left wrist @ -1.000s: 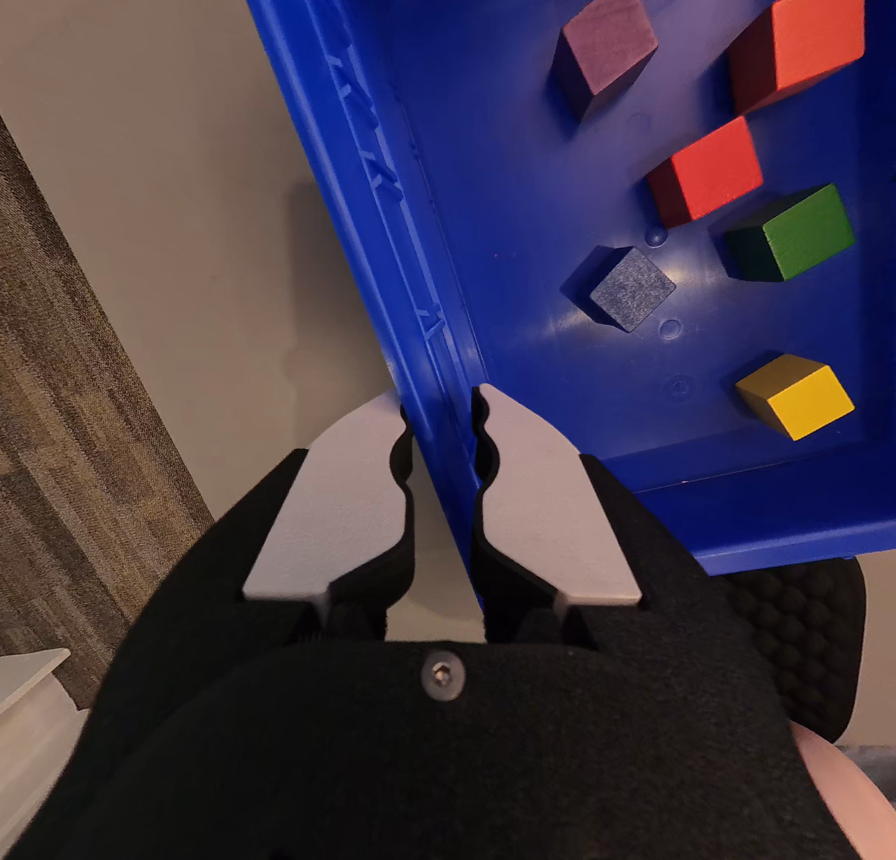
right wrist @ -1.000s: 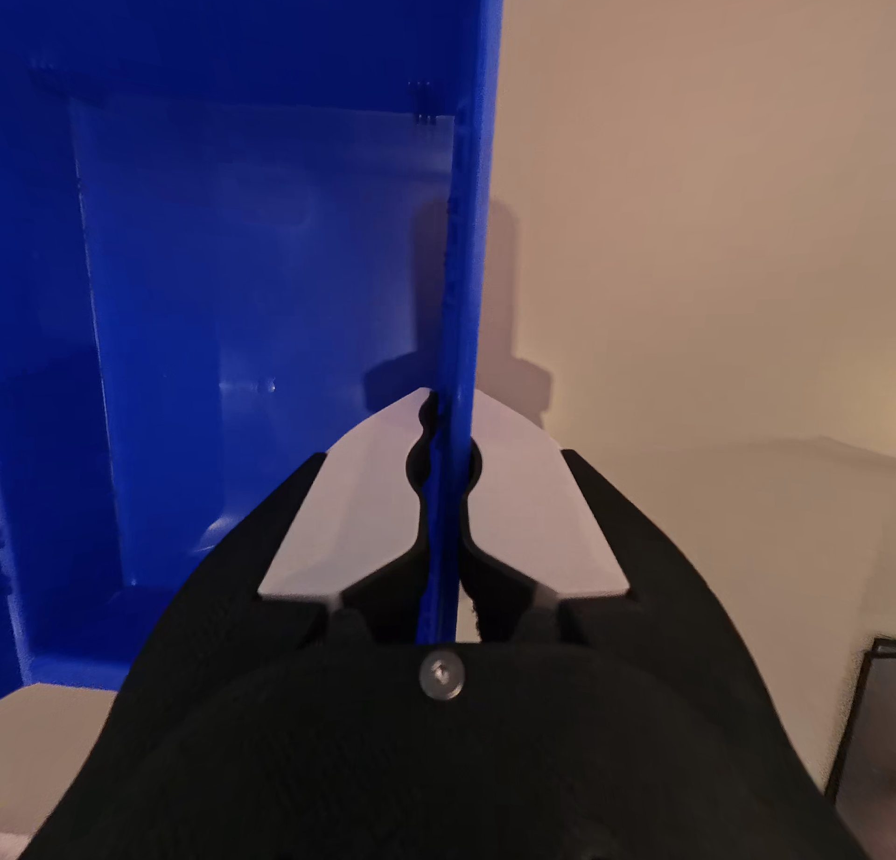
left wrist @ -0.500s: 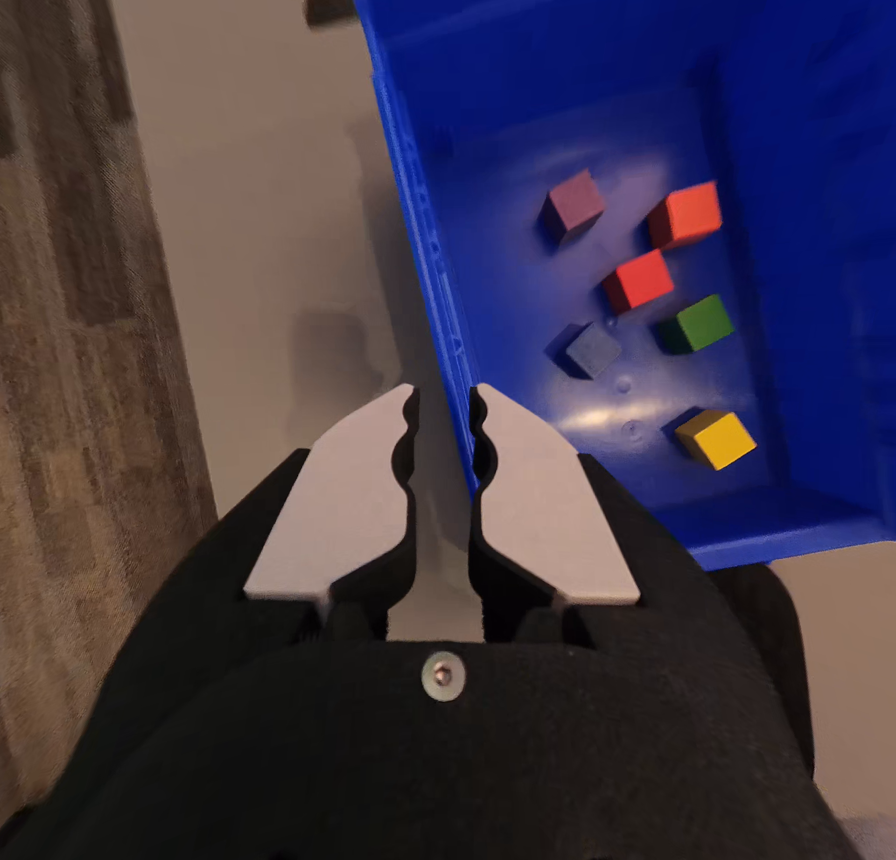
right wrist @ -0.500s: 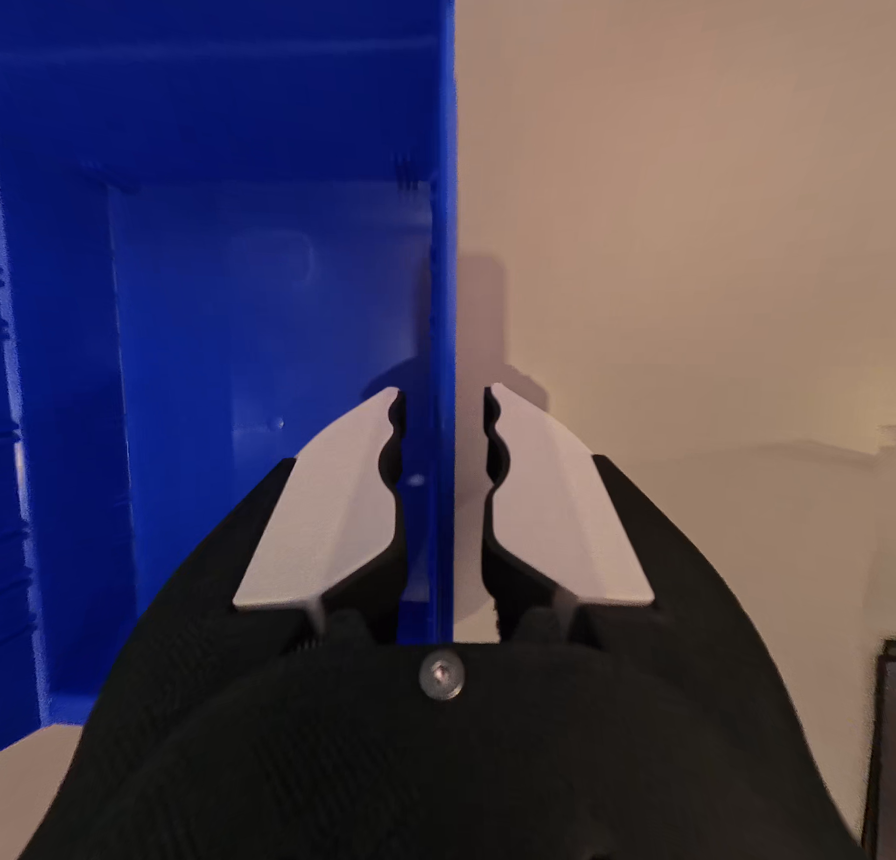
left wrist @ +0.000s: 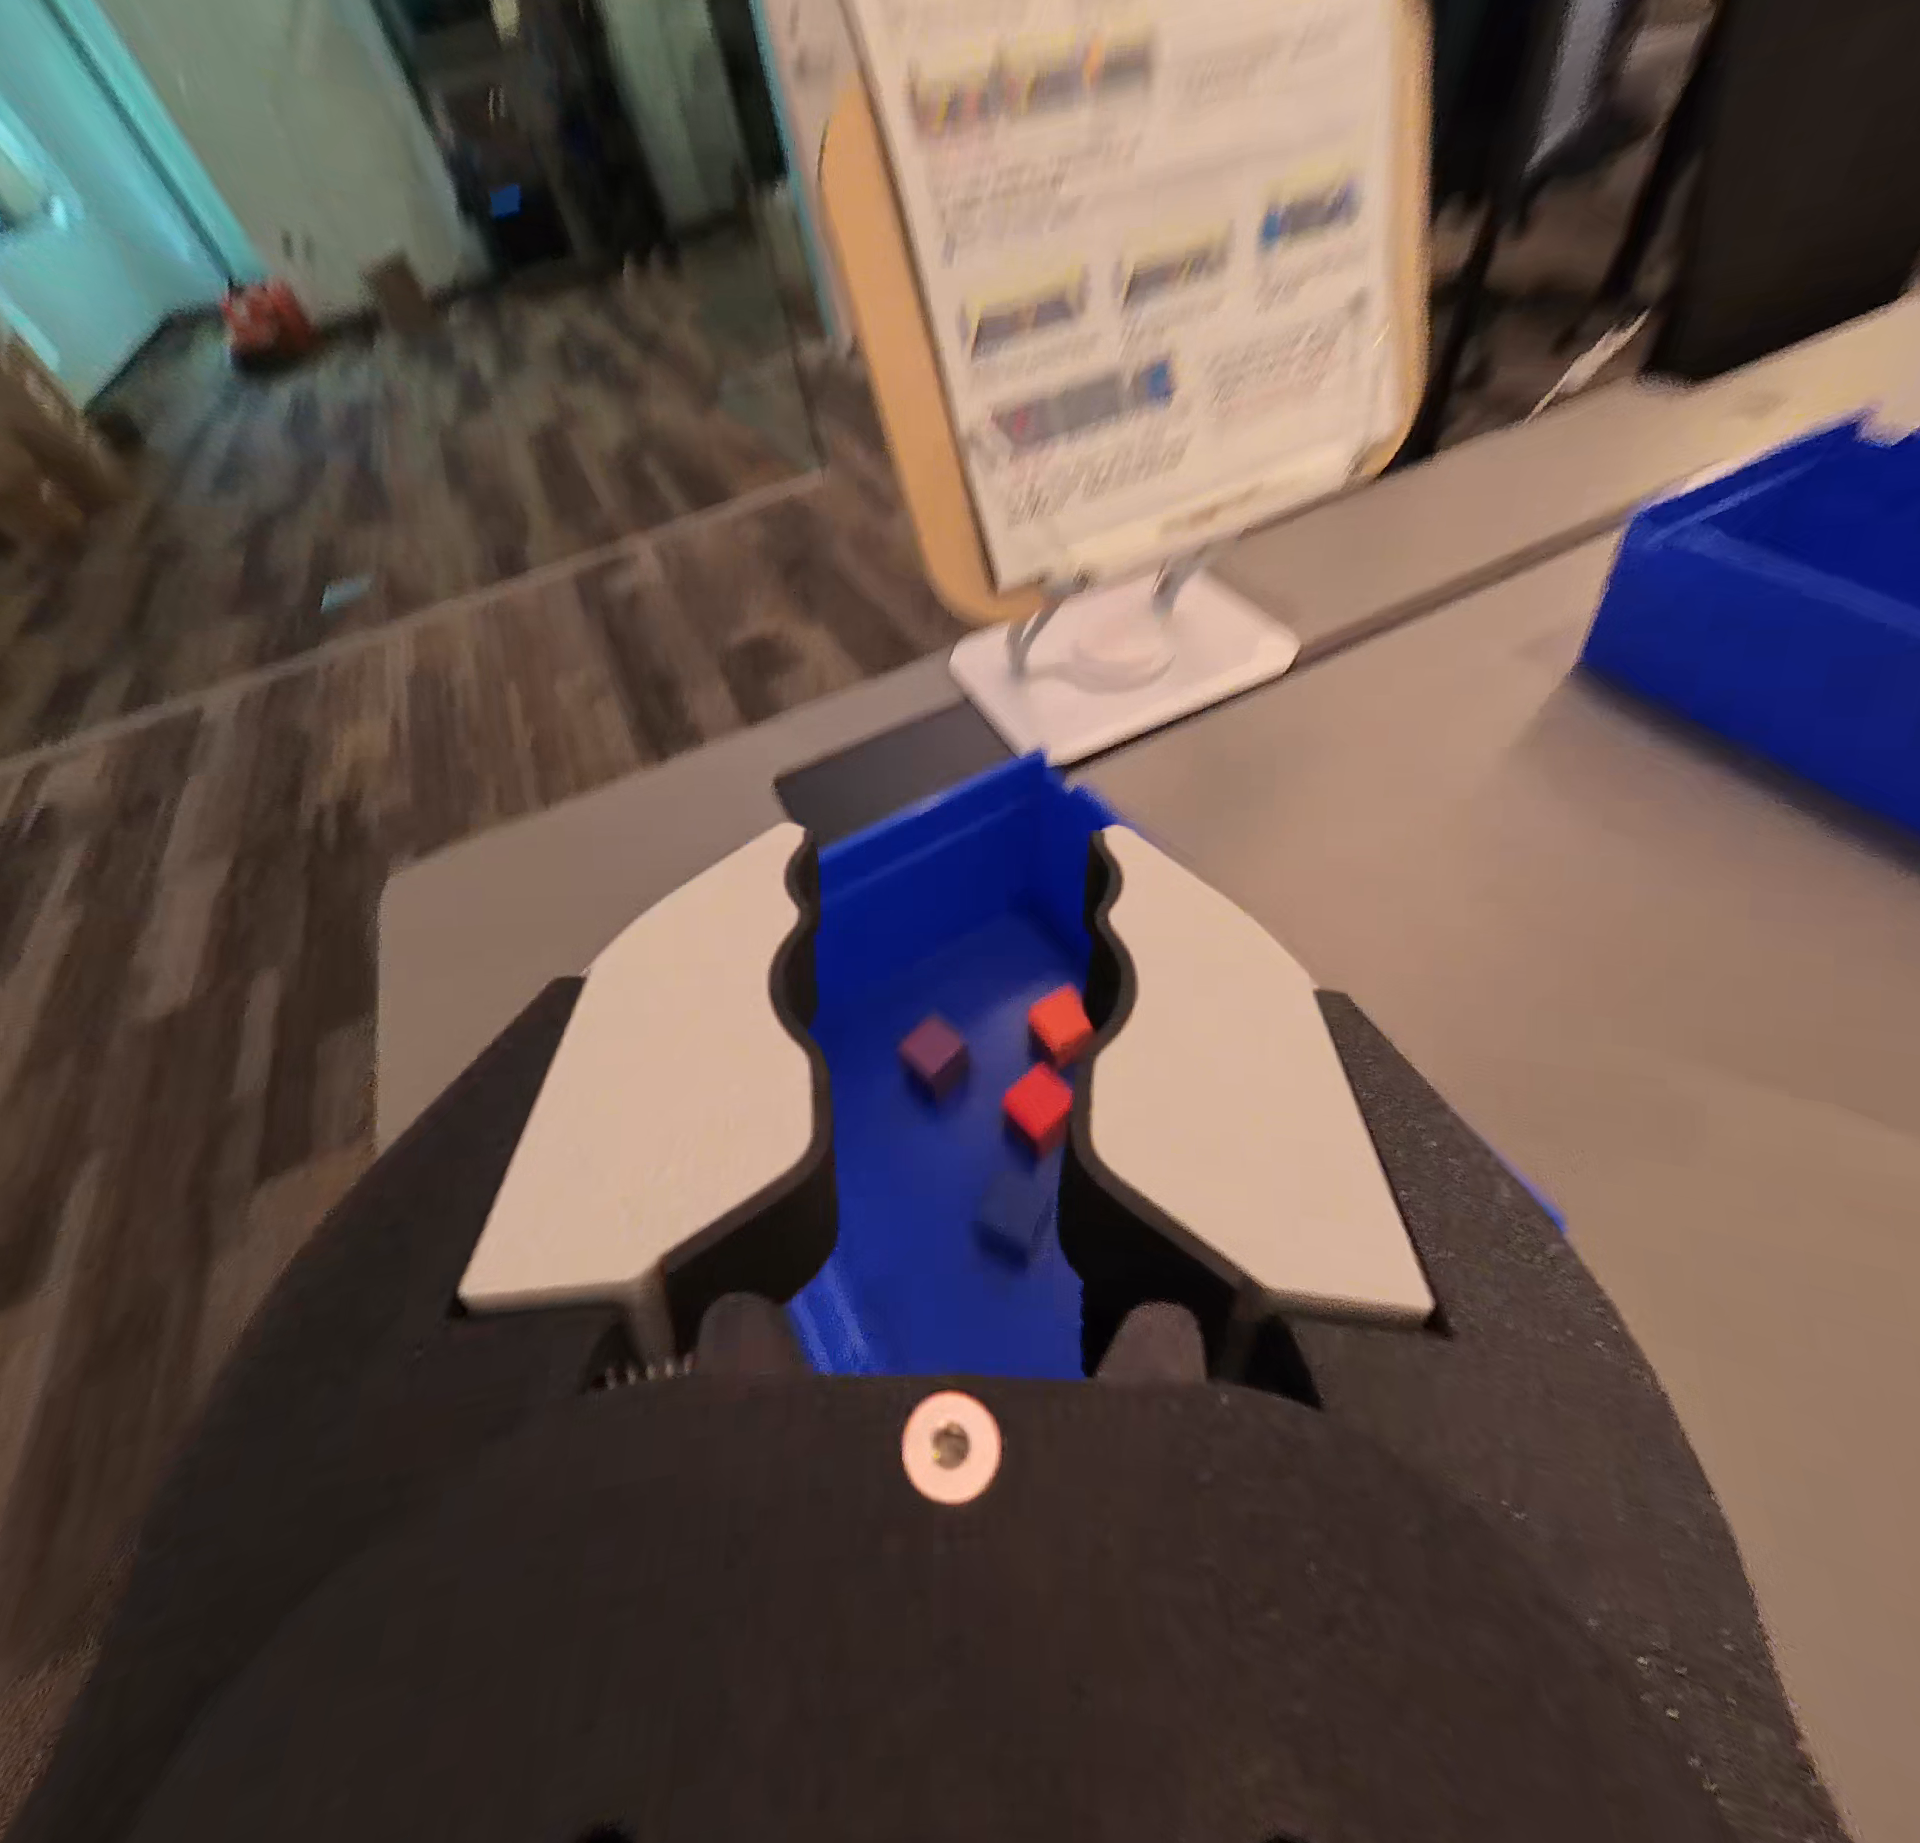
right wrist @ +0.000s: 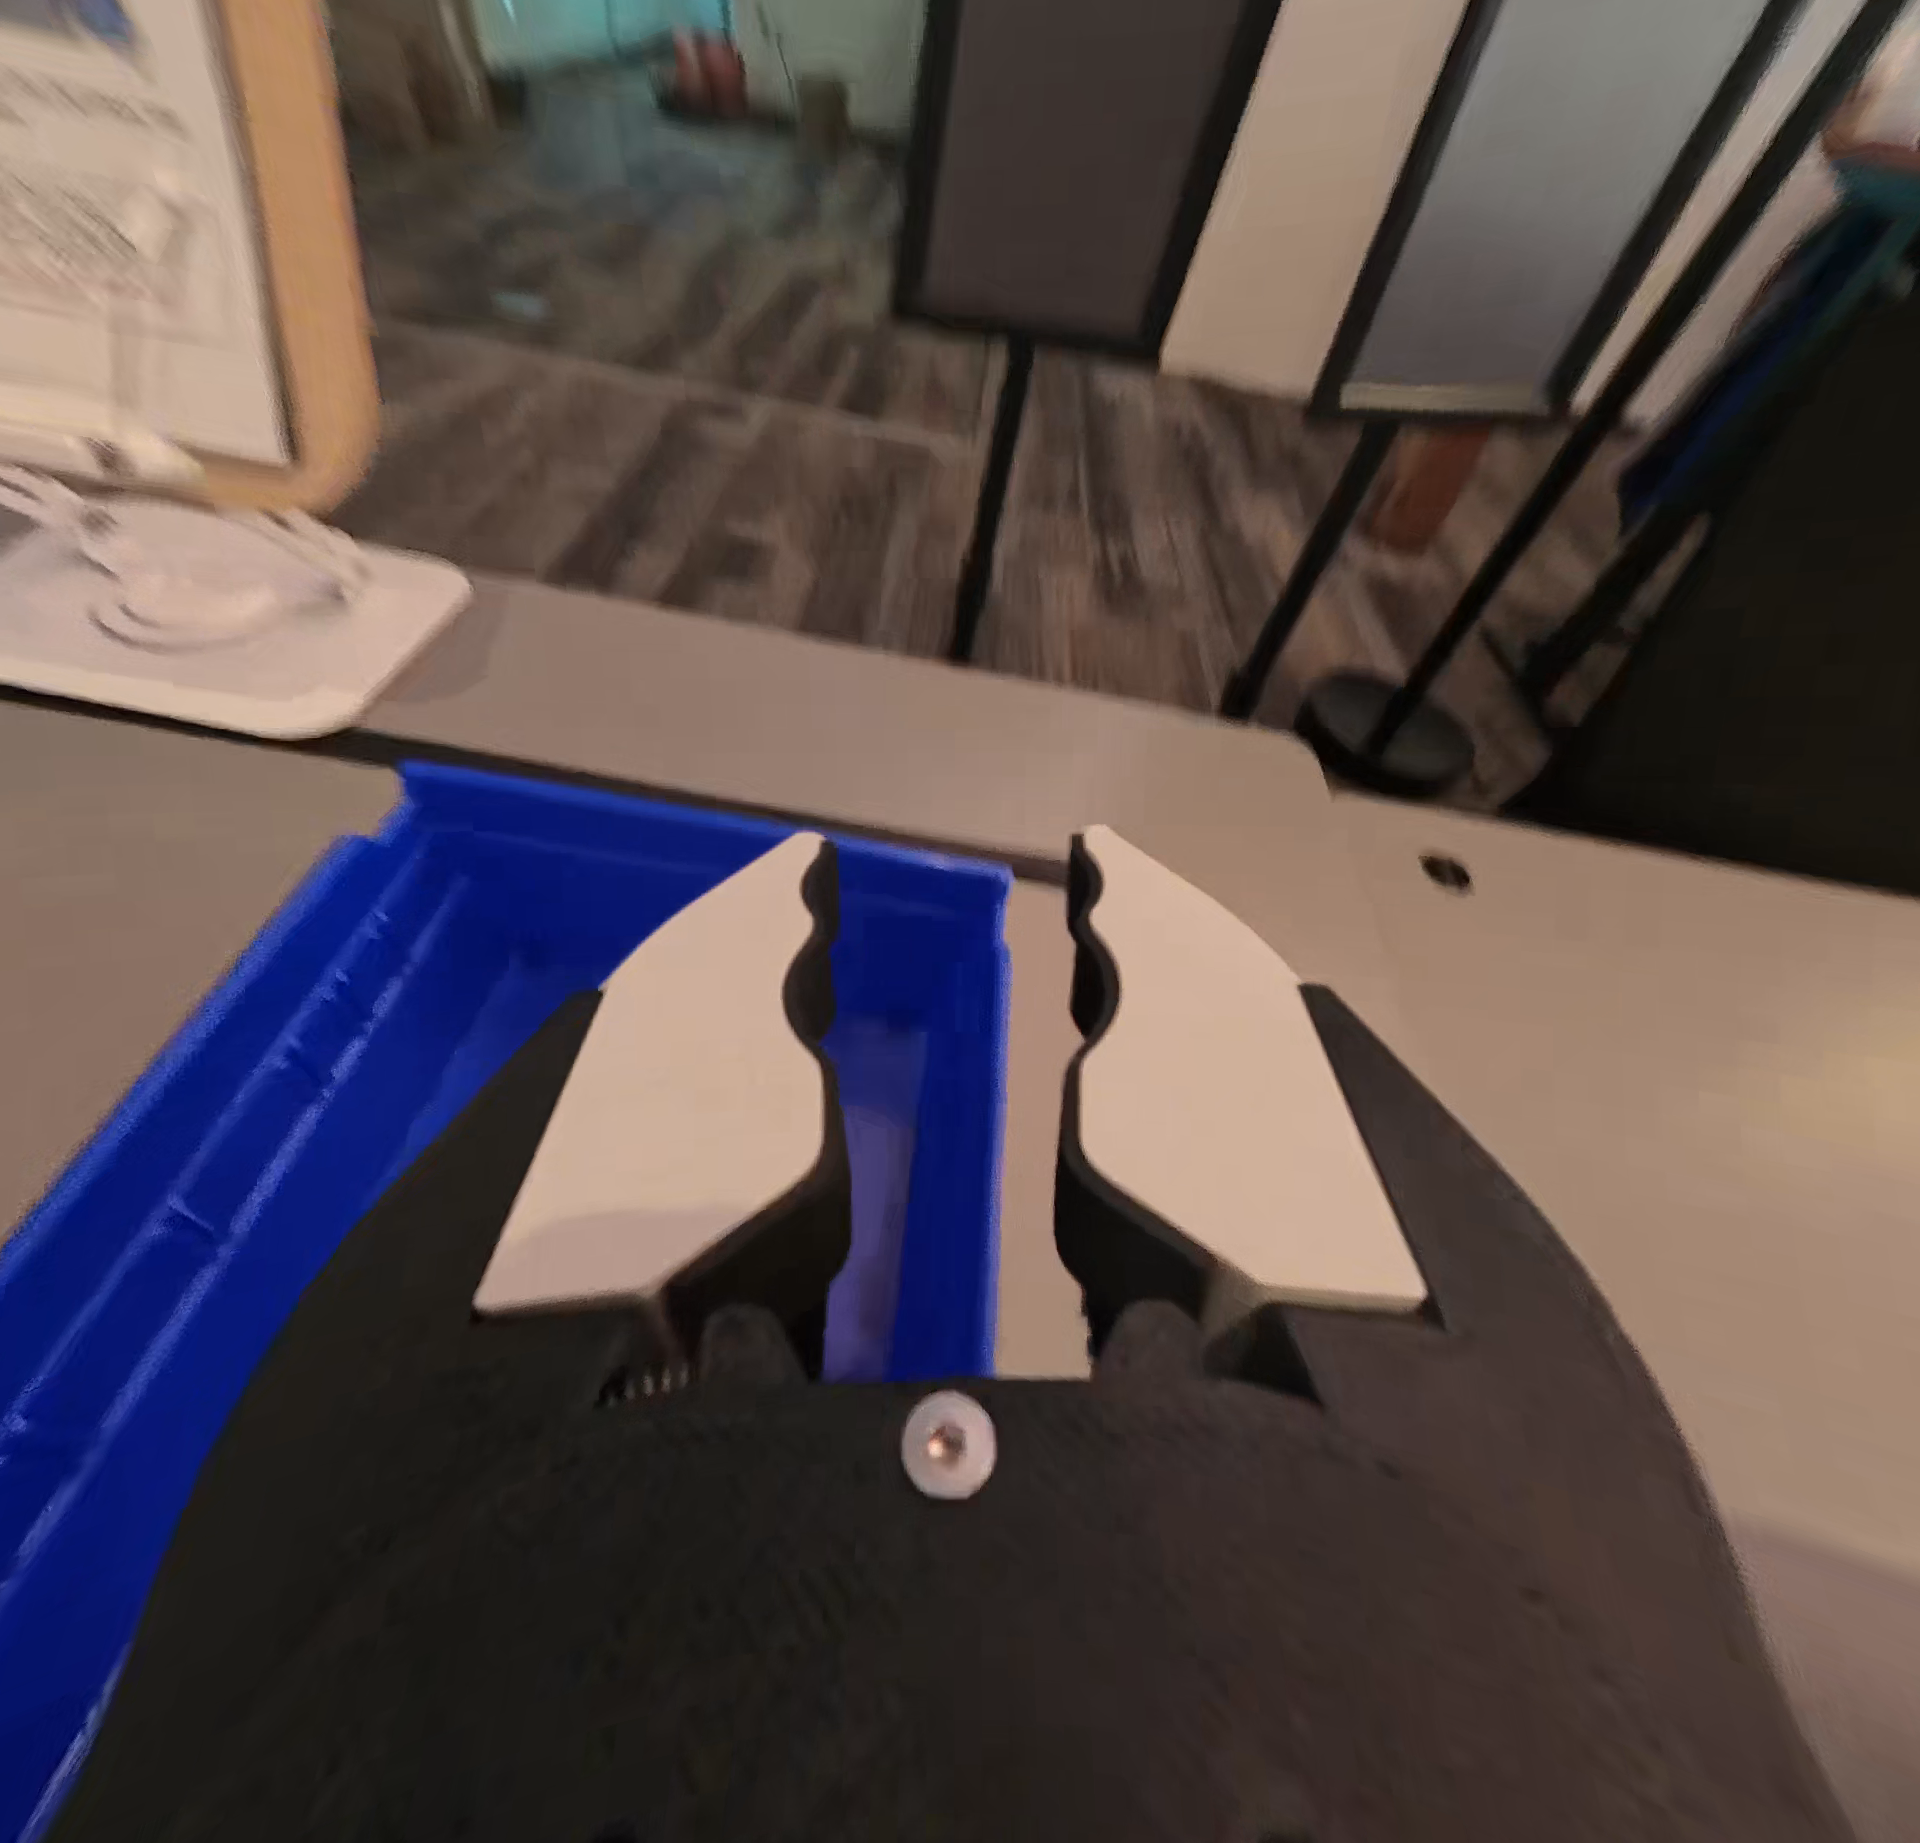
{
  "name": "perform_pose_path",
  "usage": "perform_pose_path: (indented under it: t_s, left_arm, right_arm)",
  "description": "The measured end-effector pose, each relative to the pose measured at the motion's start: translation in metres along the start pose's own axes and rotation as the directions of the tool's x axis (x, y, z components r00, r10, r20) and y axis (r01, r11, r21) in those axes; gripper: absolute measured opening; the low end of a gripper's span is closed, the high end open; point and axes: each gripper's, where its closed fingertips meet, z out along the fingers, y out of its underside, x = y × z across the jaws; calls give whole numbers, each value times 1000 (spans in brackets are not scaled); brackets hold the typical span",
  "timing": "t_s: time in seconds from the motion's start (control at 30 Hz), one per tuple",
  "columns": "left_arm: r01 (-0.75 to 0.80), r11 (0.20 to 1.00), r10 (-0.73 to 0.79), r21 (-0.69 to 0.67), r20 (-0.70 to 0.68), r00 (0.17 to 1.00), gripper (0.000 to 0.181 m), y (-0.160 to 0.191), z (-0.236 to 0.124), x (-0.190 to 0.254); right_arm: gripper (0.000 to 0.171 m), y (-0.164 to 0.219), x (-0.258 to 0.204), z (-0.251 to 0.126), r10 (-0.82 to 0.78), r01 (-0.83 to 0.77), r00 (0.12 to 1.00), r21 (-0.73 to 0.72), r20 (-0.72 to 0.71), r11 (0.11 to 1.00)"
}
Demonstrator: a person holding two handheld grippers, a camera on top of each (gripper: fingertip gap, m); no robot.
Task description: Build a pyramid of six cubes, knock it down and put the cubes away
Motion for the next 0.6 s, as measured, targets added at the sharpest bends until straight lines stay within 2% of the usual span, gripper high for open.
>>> perform_pose_path:
  t_s: [0.1,0.17,0.23,0.3,0.4,0.5,0.6]
  left_arm:
    - [-21,978,29,208,-39,999,56,-28,-12,11]
    - [-91,943,95,321,4,995,47,-37,-19,14]
    - [-158,932,150,328,50,987,36,-36,-19,15]
    - [-176,961,164,213,72,984,37,-21,-12,12]
    - [-245,967,249,-74,47,967,28,28,4,10]
    - [-309,895,291,-321,-104,951,28,82,23,23]
    - [-324,816,228,-479,-249,941,26,124,42,40]
  right_arm:
    - [65,-22,-19,-9,45,-74,988,197,147,978]
    - [63,-22,-26,-8,94,-143,968,204,231,969]
    - [52,-23,-33,-10,115,-180,944,191,308,965]
    - [46,-42,-34,-24,118,-228,928,289,353,930]
    - [42,-70,-39,-55,62,-266,899,426,434,865]
    - [39,-75,-39,-68,30,-236,904,440,427,866]
    - [38,-72,-43,-69,16,-225,892,413,452,883]
